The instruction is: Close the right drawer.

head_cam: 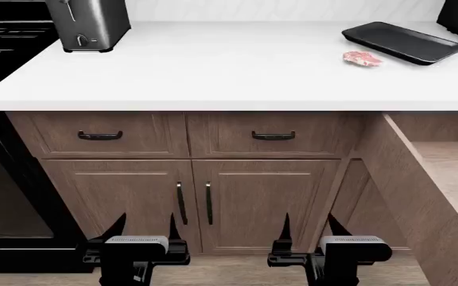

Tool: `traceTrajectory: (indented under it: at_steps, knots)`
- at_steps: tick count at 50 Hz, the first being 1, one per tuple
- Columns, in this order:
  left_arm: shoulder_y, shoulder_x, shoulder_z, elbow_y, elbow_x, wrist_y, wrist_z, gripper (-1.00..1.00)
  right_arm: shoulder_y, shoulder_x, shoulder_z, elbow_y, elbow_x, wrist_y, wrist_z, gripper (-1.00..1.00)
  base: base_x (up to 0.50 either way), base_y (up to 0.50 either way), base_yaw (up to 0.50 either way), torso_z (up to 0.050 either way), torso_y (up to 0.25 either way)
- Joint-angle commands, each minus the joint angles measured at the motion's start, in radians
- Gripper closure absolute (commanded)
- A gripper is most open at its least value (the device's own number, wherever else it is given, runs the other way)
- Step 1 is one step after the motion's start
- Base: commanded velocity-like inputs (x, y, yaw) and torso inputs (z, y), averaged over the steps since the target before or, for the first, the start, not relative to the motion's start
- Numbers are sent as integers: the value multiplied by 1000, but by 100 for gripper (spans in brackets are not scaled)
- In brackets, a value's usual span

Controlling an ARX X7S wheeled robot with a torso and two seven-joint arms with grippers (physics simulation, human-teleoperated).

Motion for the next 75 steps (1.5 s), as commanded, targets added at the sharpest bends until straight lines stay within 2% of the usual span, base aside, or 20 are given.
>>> traceTrajectory:
  at_steps: [1, 13, 19, 25, 32, 35, 36, 37, 38, 39, 41, 42, 43, 44, 45, 47, 48, 51, 61, 75]
  knots:
    - [1, -15, 19, -5, -24, -4, -12, -100, -5, 14, -21, -11, 11, -2, 26, -100, 0, 0, 0, 0, 0]
    - [8, -54, 57, 53, -31, -50, -64, -100, -10, 45, -66, -20, 41, 17, 74, -100, 0, 0, 0, 0, 0]
    - [23, -72, 67, 182, -23, -172, -89, -100, -19, 57, -73, -103, 55, 94, 98, -100, 0, 0, 0, 0, 0]
    - [7, -95, 69, 514, -21, -492, -107, -100, -35, 70, -77, -343, 67, 307, 136, -100, 0, 0, 0, 0, 0]
    - [-124, -115, 77, 799, -26, -911, -106, -100, 84, 79, -95, -680, 89, 724, 172, -100, 0, 0, 0, 0, 0]
    - [-283, -100, 38, 918, -52, -1178, -96, -100, 210, 82, -106, -810, 97, 959, 187, -100, 0, 0, 0, 0, 0]
    - [-433, -94, 48, 1017, -65, -1328, -92, -100, 360, 64, -68, -920, 125, 1109, 186, -100, 0, 0, 0, 0, 0]
    - [-566, -91, 49, 1042, -71, -1478, -91, -100, 404, 62, -62, -943, 131, 1253, 187, -100, 0, 0, 0, 0, 0]
    - [-595, -93, 39, 1034, -108, -1570, -98, -100, 461, 55, -40, -966, 142, 1333, 182, -100, 0, 0, 0, 0, 0]
    - [-616, -121, 24, 1020, -206, -1571, -159, -100, 524, 59, -36, -987, 146, 1413, 185, -100, 0, 0, 0, 0, 0]
    - [-916, -421, 286, 752, -506, -1271, -459, -100, 824, 359, -260, -729, 446, 1122, 485, -100, 0, 0, 0, 0, 0]
    - [-1066, -571, 412, 761, -656, -1121, -609, -100, 974, 509, -410, -743, 596, 972, 635, -100, 0, 0, 0, 0, 0]
    - [-1216, -721, 413, 765, -806, -971, -759, -100, 1124, 659, -449, -744, 746, 912, 785, -100, 0, 0, 0, 0, 0]
    - [-1253, -871, 413, 766, -956, -821, -909, -100, 1229, 765, -449, -745, 896, 910, 935, -100, 0, 0, 0, 0, 0]
    - [-1257, -906, 411, 769, -1106, -812, -1059, -100, 1232, 766, -451, -743, 1046, 908, 1085, -100, 0, 0, 0, 0, 0]
    - [-1256, -905, 412, 772, -1406, -812, -1359, -100, 1240, 769, -454, -743, 1346, 906, 1385, -100, 0, 0, 0, 0, 0]
    - [-1252, -904, 411, 772, -1556, -809, -1399, -100, 1240, 771, -452, -743, 1496, 898, 1529, -100, 0, 0, 0, 0, 0]
    - [-1265, -905, 411, 776, -1954, -804, -1409, -100, 1258, 777, -459, -747, 1898, 896, 1538, -100, 0, 0, 0, 0, 0]
    - [-1259, -906, 395, 781, -1961, -781, -1390, -100, 1280, 797, -473, -751, 1906, 886, 1530, -100, 0, 0, 0, 0, 0]
    - [-1235, -904, 375, 783, -1944, -759, -1351, -100, 1285, 817, -483, -759, 1892, 888, 1492, -100, 0, 0, 0, 50, 0]
